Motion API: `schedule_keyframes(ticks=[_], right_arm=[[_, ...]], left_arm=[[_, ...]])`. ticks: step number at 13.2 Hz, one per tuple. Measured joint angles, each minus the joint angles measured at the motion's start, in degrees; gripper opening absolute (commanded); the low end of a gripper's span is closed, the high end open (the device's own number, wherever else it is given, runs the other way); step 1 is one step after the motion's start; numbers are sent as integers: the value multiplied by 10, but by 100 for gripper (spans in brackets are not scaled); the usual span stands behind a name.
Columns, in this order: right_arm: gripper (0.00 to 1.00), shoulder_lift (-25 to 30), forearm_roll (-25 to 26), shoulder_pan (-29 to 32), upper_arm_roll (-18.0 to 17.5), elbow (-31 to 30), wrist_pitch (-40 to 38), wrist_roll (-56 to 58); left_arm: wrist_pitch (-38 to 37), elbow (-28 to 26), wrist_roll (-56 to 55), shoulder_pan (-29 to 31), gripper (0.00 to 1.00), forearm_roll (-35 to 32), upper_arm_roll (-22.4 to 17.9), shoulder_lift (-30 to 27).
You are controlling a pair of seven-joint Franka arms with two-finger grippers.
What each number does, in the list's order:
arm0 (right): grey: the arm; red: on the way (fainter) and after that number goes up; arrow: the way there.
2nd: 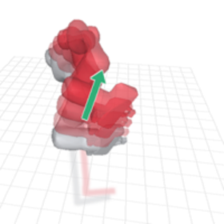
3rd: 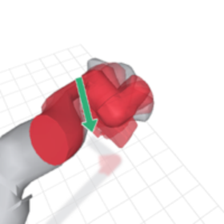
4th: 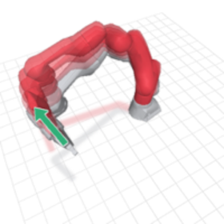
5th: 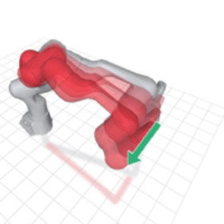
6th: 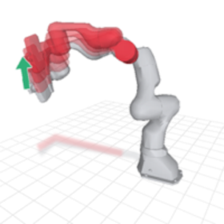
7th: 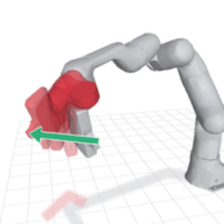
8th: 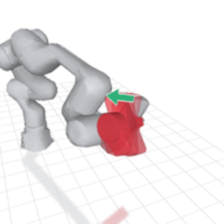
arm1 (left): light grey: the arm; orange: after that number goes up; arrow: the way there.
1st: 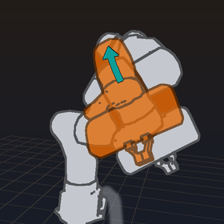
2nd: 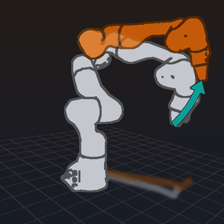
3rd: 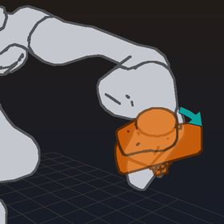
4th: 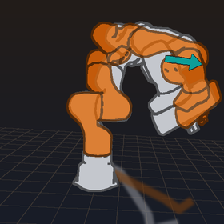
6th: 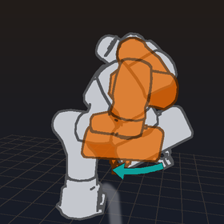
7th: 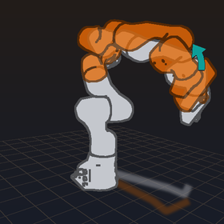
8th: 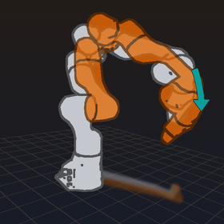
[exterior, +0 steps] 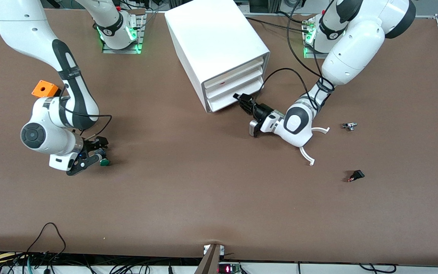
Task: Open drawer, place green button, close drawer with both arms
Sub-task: 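Grasp the green mushroom button with the right gripper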
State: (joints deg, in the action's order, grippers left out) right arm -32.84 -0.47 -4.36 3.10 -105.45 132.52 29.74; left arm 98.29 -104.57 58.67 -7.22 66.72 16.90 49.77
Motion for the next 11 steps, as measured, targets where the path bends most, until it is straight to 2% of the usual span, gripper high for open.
schedule_keyframes(ticks=[1,3,4,6,9,10,11], right_arm=[[81,-3,0,0,0,-10,16,0],[53,-9,0,0,0,-17,27,1],[43,-10,0,0,0,-17,28,1],[33,-10,0,0,0,-17,28,1],[0,-9,0,1,0,-17,28,1],[0,-9,0,1,0,-17,28,1],[0,-9,0,1,0,-15,28,1]], left_arm=[[0,5,-6,2,0,0,-3,0],[0,14,-13,7,0,0,-10,0],[0,18,-14,9,0,0,-14,0],[-3,26,-17,11,0,0,-23,0],[-4,37,-21,12,0,0,-34,0],[-5,41,-22,12,4,0,-39,0],[-7,43,-25,12,99,0,-42,0]])
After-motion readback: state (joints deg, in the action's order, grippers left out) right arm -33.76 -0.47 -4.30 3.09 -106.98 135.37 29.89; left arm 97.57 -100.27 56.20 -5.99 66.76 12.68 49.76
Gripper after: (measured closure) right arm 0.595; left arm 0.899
